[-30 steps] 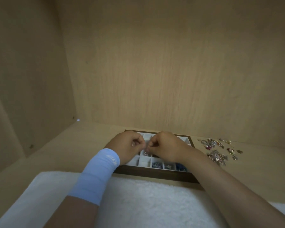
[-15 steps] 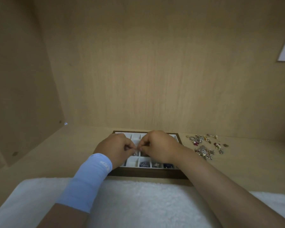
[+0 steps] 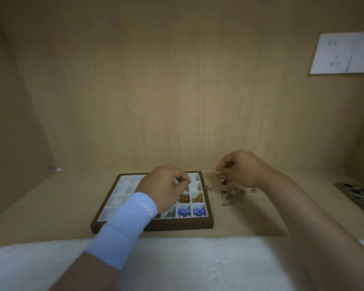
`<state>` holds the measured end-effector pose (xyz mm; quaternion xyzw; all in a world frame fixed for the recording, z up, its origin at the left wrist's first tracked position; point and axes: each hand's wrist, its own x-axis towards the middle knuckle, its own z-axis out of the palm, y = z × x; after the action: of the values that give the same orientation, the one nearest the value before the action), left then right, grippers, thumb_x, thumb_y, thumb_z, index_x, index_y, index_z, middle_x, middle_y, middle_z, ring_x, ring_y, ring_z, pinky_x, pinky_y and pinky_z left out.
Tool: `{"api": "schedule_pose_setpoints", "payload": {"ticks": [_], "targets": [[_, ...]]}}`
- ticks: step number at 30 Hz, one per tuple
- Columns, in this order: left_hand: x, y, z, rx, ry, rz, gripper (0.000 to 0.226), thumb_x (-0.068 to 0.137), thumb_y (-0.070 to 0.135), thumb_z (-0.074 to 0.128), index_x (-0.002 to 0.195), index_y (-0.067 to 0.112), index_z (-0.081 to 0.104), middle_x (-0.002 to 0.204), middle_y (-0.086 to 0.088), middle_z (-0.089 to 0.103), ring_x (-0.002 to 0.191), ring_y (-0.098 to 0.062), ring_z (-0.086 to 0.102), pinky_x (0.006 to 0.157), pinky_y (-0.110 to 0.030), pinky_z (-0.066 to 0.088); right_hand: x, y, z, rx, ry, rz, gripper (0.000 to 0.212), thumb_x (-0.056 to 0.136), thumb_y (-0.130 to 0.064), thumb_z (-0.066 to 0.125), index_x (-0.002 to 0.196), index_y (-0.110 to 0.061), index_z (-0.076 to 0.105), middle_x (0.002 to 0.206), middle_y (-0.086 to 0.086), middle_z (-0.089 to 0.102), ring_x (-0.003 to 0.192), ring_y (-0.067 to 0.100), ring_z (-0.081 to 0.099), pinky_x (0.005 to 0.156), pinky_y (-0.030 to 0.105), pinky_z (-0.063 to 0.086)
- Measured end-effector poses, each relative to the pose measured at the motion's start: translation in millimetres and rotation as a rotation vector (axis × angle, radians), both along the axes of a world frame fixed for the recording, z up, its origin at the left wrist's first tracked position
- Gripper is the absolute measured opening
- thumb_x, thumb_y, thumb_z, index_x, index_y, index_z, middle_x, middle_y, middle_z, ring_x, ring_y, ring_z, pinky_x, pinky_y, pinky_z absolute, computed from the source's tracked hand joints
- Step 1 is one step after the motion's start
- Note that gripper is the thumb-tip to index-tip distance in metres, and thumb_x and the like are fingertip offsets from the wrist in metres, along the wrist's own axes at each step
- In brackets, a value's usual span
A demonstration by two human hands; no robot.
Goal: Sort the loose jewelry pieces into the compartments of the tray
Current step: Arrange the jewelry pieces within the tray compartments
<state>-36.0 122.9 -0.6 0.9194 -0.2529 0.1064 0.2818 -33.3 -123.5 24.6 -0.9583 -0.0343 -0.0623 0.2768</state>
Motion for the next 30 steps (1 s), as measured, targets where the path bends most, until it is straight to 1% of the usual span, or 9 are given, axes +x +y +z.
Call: {"api": "schedule_pose_setpoints", "payload": {"ticks": [4,8,11,15,18,20,23,25,30], "targets": [[10.9,-40.2,3.8,0.032,0.028,-0.061,0.018,0.094,0.028,0.057,0.1,0.036,0.072,0.099,0.02,0.06,0.091,-0.002,0.056,0.084,-0.023,0.046,1.1,-30.7,-0.1,-0.008,0.073,0.023,0.025,0.086,-0.01,0.071,0.076,-0.032,0.076,0.074,-0.014,0.071,0.069,0.002,0.062,0.064,0.015,0.046],[23.6,-74.8,2.4,0.192,0.047,-0.053,0.017,0.091,0.028,0.06,0.099,0.036,0.073,0.101,0.011,0.058,0.108,-0.015,0.054,0.097,-0.034,0.045,0.3,-37.9,-4.1,0.01,0.143,0.071,0.026,0.083,-0.011,0.074,0.071,-0.033,0.077,0.068,-0.012,0.072,0.06,0.004,0.06,0.064,0.027,0.055],[27.4,-93.1,-1.6,0.283,0.018,-0.059,0.02,0.089,0.031,0.058,0.099,0.039,0.074,0.109,0.008,0.063,0.114,-0.018,0.049,0.1,-0.033,0.04,1.4,-41.1,-7.9,0.009,0.22,0.124,0.02,0.081,-0.009,0.077,0.082,-0.028,0.08,0.072,-0.008,0.073,0.057,0.002,0.057,0.061,0.024,0.052],[26.4,-100.6,-7.6,0.314,0.012,-0.143,0.017,0.088,0.036,0.061,0.097,0.039,0.075,0.097,0.014,0.069,0.108,-0.014,0.055,0.103,-0.033,0.036,3.6,-43.7,-14.1,-0.044,0.275,0.152,0.021,0.076,-0.009,0.084,0.095,-0.017,0.081,0.082,-0.007,0.076,0.072,-0.002,0.062,0.077,0.018,0.05],[27.1,-94.5,-10.6,0.225,0.042,-0.162,0.014,0.086,0.033,0.065,0.096,0.037,0.075,0.091,0.017,0.071,0.096,-0.007,0.062,0.105,-0.036,0.04,5.5,-45.8,-14.4,-0.085,0.251,0.129,0.015,0.077,-0.011,0.083,0.088,-0.02,0.082,0.065,-0.019,0.068,0.055,-0.014,0.056,0.06,0.007,0.043],[26.7,-90.7,-11.1,0.173,0.042,-0.17,0.011,0.085,0.029,0.067,0.092,0.035,0.074,0.08,0.021,0.065,0.086,-0.002,0.06,0.103,-0.037,0.042,5.4,-46.6,-13.2,-0.093,0.238,0.115,0.013,0.078,-0.009,0.081,0.085,-0.02,0.081,0.059,-0.019,0.065,0.05,-0.013,0.055,0.055,0.007,0.041],[24.6,-90.5,-8.4,0.117,0.035,-0.214,0.003,0.079,0.034,0.072,0.08,0.031,0.072,0.076,0.02,0.064,0.078,0.003,0.055,0.099,-0.037,0.044,2.7,-45.1,-9.2,-0.034,0.233,0.126,0.013,0.08,-0.008,0.079,0.086,-0.019,0.08,0.064,-0.015,0.068,0.06,-0.001,0.059,0.065,0.018,0.05],[21.6,-91.9,-4.4,0.134,0.063,-0.253,0.011,0.073,0.041,0.075,0.078,0.032,0.073,0.079,0.019,0.066,0.083,0.002,0.056,0.098,-0.034,0.043,0.9,-41.4,-6.5,-0.01,0.261,0.158,0.013,0.079,-0.009,0.08,0.088,-0.019,0.081,0.062,-0.017,0.068,0.064,0.0,0.06,0.072,0.025,0.053],[19.9,-96.1,-1.0,0.409,0.031,-0.289,0.013,0.077,0.044,0.071,0.088,0.04,0.076,0.094,0.018,0.069,0.097,-0.005,0.056,0.102,-0.03,0.033,1.3,-31.7,-7.8,-0.046,0.357,0.219,0.017,0.074,-0.011,0.085,0.085,-0.023,0.08,0.061,-0.021,0.067,0.061,-0.013,0.057,0.073,0.013,0.044]]}}
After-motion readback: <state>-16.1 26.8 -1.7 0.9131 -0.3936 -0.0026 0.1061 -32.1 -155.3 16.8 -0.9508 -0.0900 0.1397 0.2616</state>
